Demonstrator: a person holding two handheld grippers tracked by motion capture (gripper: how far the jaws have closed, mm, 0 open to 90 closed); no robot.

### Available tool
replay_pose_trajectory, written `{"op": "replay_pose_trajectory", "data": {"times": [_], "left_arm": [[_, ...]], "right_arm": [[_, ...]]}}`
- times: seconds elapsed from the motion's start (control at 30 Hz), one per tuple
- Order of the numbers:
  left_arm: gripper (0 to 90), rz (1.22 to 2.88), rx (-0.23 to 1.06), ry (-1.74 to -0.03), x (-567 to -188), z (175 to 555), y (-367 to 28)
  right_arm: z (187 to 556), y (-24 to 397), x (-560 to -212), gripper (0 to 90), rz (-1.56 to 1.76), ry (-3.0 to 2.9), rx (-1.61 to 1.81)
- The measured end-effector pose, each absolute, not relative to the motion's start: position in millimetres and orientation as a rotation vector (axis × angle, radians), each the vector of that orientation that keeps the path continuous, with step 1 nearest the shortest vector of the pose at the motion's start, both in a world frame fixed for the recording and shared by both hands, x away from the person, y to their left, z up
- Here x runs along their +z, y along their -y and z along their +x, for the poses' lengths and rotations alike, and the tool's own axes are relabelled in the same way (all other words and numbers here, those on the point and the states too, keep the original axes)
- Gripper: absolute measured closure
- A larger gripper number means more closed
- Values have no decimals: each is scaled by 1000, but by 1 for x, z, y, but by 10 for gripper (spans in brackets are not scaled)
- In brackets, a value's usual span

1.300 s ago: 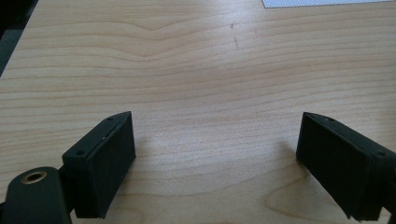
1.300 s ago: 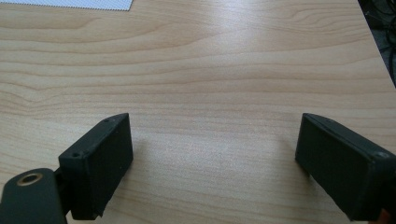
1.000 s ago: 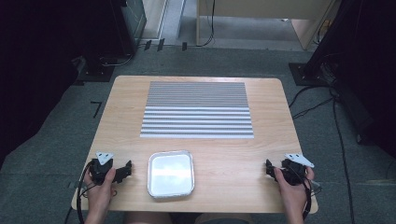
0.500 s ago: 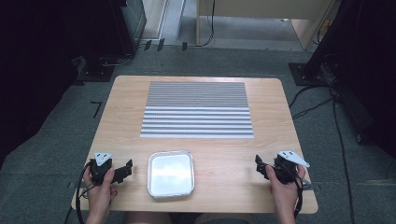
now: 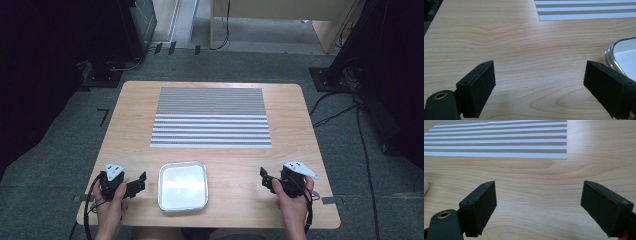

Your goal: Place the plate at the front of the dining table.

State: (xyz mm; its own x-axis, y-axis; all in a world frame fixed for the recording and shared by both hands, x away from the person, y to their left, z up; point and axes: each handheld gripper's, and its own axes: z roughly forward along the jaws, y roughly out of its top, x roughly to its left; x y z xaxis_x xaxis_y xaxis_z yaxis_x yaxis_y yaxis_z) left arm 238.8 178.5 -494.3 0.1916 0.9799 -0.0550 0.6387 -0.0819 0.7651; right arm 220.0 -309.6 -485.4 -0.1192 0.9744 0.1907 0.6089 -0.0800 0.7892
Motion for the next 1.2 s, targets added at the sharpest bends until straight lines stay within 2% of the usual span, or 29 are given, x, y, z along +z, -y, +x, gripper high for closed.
{"op": "replay_pose_trajectory", "data": {"times": [1.2], "left_arm": [[113,1847,604,-1412,-488,223,-147]], "right_arm": [[218,247,-485,132,1612,-1899,1147]]}}
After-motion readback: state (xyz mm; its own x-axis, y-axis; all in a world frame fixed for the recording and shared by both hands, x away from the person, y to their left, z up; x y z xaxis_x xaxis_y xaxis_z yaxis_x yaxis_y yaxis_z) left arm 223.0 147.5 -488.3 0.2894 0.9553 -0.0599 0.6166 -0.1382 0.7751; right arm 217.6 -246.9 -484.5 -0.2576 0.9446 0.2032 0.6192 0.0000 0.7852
